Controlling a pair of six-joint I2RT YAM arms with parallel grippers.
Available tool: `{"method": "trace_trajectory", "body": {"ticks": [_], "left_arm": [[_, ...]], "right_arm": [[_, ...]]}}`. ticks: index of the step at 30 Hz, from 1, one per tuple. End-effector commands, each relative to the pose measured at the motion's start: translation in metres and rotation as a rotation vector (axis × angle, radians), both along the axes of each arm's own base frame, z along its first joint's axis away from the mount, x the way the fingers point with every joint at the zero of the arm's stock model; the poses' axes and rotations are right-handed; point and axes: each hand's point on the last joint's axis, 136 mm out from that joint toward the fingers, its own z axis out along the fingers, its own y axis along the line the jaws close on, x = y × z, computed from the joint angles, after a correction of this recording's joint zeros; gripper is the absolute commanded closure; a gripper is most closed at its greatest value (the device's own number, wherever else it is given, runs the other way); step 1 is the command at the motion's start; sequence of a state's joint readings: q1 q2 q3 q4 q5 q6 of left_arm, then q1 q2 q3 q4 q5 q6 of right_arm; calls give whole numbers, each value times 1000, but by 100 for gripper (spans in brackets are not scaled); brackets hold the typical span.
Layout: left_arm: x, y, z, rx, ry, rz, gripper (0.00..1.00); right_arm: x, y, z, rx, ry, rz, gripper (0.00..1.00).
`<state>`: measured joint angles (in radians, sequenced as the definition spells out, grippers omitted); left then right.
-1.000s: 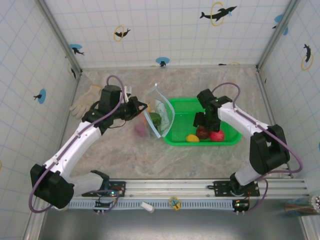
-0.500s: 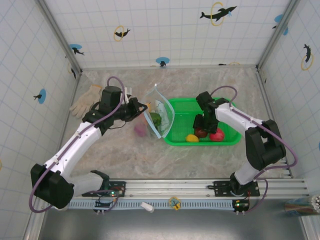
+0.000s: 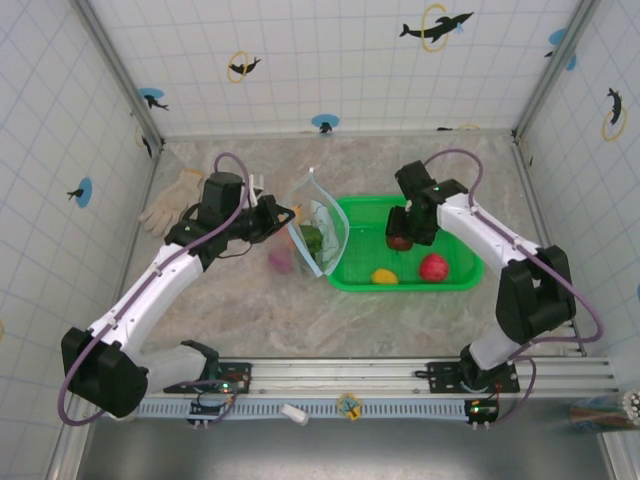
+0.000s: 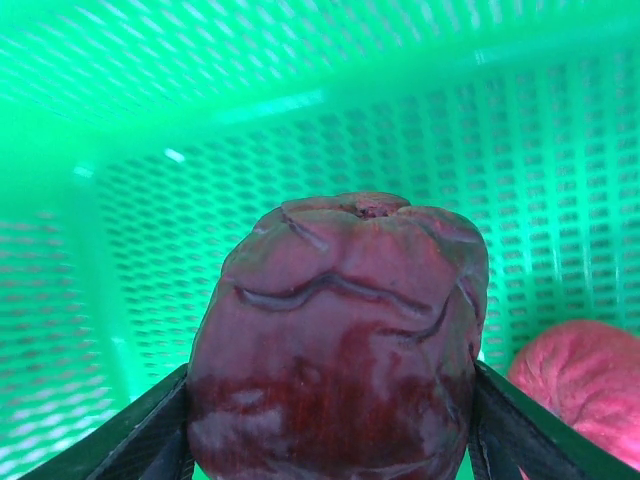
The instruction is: Place the food in the zip-top bag and seal the zipper
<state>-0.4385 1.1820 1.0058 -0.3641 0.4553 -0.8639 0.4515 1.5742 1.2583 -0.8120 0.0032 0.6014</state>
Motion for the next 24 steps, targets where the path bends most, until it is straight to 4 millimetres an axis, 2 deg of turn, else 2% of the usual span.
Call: {"method": "trace_trajectory", "body": {"ticks": [1, 5, 8, 10, 12, 18, 24], "left_arm": [[1, -5, 10, -13, -31, -17, 100], [2, -10, 14, -52, -19, -31, 100], [2, -11, 18, -61, -19, -31, 100], [3, -12, 18, -62, -17, -33, 100], [3, -12, 18, -66, -16, -34, 100], [2, -13, 20, -77, -10, -36, 100], [1, -14, 26, -88, -16, -39, 100]], "right_arm": [[16, 14, 72, 120, -202, 43, 42], [22, 49, 143, 322, -402, 157, 43], [13, 78, 191, 427, -539, 287, 43], [1, 96, 210, 455, -613, 377, 43], [-15, 115, 210, 462, -627, 455, 42], [-50, 157, 178, 457, -556, 593, 42], [-47, 169, 144, 352, -497, 586, 42]]}}
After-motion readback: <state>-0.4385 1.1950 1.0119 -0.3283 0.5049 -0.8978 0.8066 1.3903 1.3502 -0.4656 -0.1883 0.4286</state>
